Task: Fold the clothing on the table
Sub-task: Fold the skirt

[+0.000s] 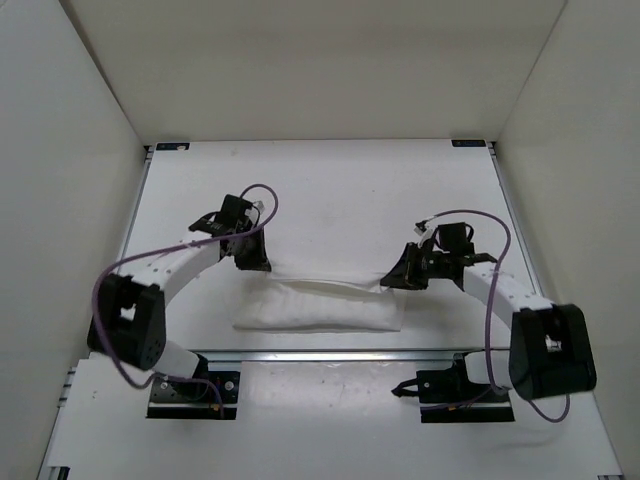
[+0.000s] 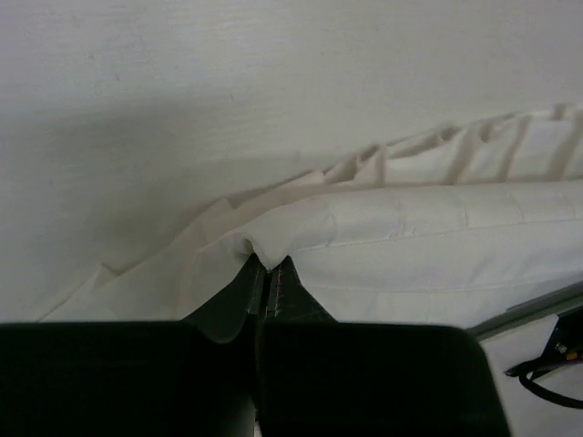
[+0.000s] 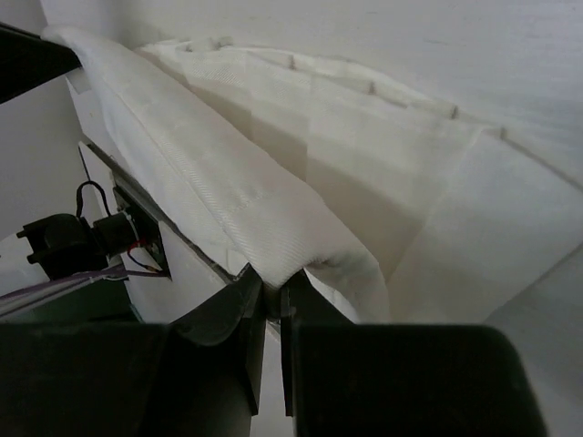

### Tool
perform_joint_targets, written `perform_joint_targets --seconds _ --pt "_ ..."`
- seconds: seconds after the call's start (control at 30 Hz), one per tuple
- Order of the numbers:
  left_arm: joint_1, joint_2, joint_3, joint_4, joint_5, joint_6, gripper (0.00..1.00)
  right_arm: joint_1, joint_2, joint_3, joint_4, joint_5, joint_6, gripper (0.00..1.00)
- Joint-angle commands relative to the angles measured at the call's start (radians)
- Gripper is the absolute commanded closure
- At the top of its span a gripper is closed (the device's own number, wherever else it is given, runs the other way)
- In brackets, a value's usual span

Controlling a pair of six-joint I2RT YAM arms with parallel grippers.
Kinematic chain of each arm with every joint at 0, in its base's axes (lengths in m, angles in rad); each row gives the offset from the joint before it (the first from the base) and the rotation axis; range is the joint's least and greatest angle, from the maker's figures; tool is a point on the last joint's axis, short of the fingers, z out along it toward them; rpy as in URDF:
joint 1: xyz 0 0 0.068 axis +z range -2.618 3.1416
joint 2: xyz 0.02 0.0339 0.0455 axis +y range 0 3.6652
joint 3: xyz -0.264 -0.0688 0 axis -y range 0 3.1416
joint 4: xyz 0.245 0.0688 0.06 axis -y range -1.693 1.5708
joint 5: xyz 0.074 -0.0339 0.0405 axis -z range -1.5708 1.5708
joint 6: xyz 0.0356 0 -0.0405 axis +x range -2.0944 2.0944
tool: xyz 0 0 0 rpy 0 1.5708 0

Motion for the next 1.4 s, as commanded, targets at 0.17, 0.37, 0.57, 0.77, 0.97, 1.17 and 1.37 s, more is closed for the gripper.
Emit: perform_joint_targets --seconds 0.17,0.37,0.57,0.77,0.97,1.17,1.37 --pt "0.064 0.168 0.175 -0.025 -0.126 0.054 1.00 0.007 0.284 0.229 0.050 -0.009 -0.080 1.00" --pt "0.113 0.321 0.433 -0.028 -0.139 0.092 1.00 -0.063 0.428 0.513 0.031 -0.018 -0.127 1.00" --pt "0.129 0.581 1.068 -0.149 -0.189 0.155 1.00 -0.117 0.519 0.857 -0.016 0.022 -0.195 1.00" --pt "0.106 0.536 1.019 -0.153 -0.215 0.167 1.00 -0.103 0.472 0.813 -0.012 0.046 -0.210 1.00" --pt "0.037 0.225 0.458 -0.105 -0.208 0.156 1.00 -0.042 0.291 0.513 -0.079 0.045 -0.209 1.00" --pt "-0.114 -0.174 0.142 -0.266 -0.176 0.049 1.00 0.114 -0.080 0.221 -0.229 0.118 -0.085 1.00" --pt "0.030 -0.179 0.052 -0.225 -0.085 0.053 1.00 0.012 -0.204 0.017 -0.061 -0.004 0.053 1.00"
